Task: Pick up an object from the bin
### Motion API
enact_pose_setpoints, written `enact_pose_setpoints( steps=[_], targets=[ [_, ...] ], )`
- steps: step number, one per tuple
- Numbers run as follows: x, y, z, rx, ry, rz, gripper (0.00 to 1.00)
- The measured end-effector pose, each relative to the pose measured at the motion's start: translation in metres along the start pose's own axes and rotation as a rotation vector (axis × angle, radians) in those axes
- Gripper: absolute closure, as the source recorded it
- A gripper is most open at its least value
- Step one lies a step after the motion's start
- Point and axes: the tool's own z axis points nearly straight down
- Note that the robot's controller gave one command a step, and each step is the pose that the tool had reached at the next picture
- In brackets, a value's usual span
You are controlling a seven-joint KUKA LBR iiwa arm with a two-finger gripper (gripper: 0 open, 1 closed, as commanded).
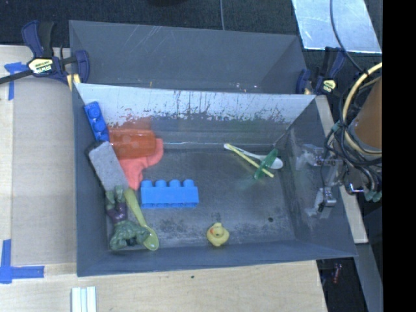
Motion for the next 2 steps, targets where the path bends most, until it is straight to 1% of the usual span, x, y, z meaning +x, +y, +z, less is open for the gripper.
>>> enact_pose_setpoints(
  steps=[1,2],
  targets=[
    [-0.002,0.001,-0.004,0.001,-0.009,-0.004,0.0],
    [-0.057,0.024,0.028,0.003,-0.013,-0.12,0.0]
  ],
)
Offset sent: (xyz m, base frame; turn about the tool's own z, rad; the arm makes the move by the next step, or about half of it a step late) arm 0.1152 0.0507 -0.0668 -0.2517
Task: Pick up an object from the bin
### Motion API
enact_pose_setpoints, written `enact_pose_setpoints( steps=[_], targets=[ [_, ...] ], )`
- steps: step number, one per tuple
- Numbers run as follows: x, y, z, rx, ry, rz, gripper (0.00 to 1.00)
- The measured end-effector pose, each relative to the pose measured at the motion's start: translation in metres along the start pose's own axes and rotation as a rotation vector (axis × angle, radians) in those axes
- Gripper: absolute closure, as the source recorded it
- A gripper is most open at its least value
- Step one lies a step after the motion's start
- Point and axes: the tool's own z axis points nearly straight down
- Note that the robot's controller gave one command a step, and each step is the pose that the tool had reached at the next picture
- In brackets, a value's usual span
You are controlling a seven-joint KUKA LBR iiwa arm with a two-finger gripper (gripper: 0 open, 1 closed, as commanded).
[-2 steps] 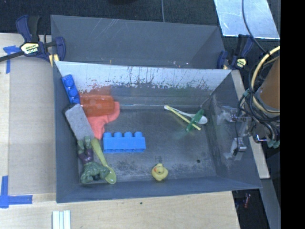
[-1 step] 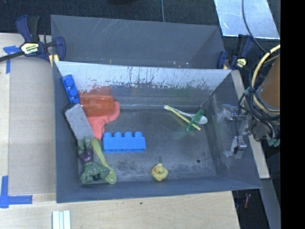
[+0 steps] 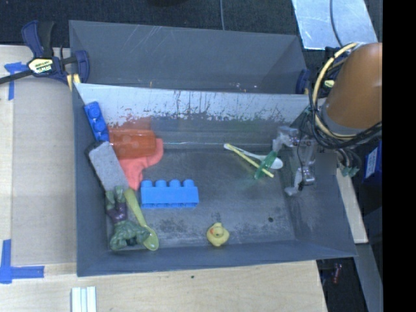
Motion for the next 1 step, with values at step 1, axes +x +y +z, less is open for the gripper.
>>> enact_pose_setpoints(
  steps=[1],
  targets=[
    [-0.0082,0.0368,0.0206,0.001,0.0,0.065,0.0]
  ],
)
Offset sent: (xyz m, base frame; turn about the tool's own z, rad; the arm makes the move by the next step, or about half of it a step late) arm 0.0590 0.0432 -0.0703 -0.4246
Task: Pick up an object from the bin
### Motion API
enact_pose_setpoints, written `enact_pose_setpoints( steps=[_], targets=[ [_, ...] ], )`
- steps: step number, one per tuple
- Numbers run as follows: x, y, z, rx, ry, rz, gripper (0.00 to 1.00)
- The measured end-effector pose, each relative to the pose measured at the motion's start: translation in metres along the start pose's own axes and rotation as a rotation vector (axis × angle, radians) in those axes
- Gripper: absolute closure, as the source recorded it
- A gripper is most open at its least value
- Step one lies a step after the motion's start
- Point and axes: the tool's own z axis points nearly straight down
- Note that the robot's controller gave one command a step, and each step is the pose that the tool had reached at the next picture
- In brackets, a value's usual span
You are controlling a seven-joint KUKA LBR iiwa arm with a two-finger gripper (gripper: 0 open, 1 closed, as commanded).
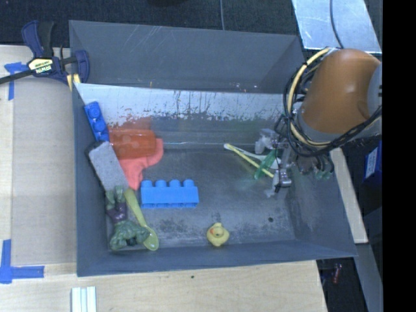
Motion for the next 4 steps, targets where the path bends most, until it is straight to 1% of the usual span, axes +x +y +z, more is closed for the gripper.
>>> enact_pose_setpoints(
  steps=[1,2,3,4],
  targets=[
    [-0.025,0.004,0.023,0.001,-0.003,-0.187,0.0],
    [-0.028,-0.006,0.04,-0.001,-0.001,-0.329,0.0],
    [-0.03,-0.01,0.045,-0.001,-0.003,-0.007,0.0],
    [-0.043,-0.035,0.082,0.0,-0.004,0.002,0.0]
  ],
)
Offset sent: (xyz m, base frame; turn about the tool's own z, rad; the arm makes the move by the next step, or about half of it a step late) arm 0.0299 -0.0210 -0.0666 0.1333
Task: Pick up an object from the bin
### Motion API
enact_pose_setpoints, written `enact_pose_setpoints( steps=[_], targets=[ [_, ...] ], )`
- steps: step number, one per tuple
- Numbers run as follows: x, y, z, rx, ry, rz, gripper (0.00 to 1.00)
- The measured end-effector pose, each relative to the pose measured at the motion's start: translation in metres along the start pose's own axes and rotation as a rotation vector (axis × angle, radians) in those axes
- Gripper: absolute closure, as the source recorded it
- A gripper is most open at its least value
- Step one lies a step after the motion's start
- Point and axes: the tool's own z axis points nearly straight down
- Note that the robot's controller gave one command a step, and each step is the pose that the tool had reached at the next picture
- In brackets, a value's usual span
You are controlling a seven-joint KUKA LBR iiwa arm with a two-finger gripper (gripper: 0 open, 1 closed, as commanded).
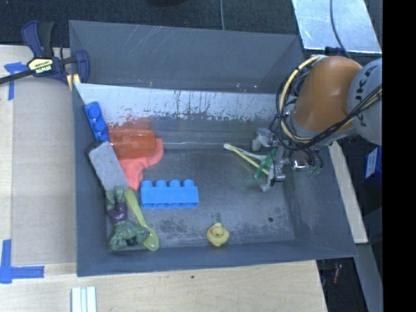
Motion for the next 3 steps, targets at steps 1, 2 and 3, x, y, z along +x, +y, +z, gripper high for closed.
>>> enact_pose_setpoints(
  steps=[1,2,3],
  targets=[
    [-0.014,-0.007,0.023,0.0,-0.011,0.099,0.0],
    [-0.019,-0.044,0.027,0.0,-0.003,0.165,1.0],
    [-0.019,-0.044,0.027,0.0,-0.003,0.165,1.0]
  ],
)
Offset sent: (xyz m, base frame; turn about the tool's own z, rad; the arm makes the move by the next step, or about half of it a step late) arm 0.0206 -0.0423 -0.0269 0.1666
